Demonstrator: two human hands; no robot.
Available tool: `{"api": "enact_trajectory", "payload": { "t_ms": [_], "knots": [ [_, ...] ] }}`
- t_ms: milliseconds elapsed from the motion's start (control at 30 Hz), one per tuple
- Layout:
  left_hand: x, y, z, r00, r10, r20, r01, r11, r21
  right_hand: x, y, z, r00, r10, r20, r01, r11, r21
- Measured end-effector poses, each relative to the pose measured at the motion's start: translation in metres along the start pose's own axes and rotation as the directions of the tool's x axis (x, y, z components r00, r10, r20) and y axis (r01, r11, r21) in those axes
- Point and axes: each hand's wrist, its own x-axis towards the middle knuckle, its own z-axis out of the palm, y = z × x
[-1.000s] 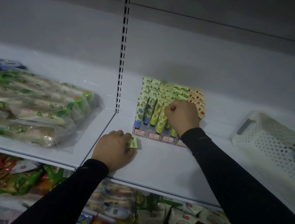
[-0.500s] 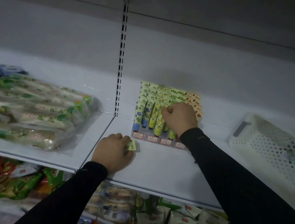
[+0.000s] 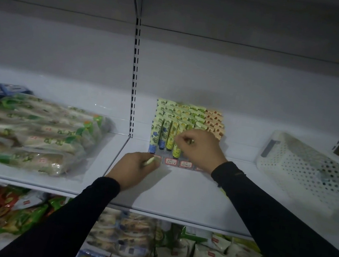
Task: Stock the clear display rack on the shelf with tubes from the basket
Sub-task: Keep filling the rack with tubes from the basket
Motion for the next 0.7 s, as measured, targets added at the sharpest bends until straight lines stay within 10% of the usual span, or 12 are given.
{"api": "enact_trajectory", "payload": {
  "t_ms": [233,500,700],
  "knots": [
    [-0.004,0.036,-0.013,0.961,-0.077,0.265,0.238,0.718,-0.654,-0.01,0.002,0.002,0.96,0.03,0.279,-0.065,0.991,0.114],
    [-0.009,0.033,-0.019,0.881,-0.01,0.473,0.435,0.412,-0.801,-0.005,0.005,-0.02,0.963,0.097,0.25,-0.193,0.898,0.395],
    [-0.005,0.029,-0.012,0.986,-0.051,0.157,0.129,0.832,-0.539,-0.003,0.005,-0.019,0.947,0.171,0.27,-0.303,0.752,0.585]
  ]
}}
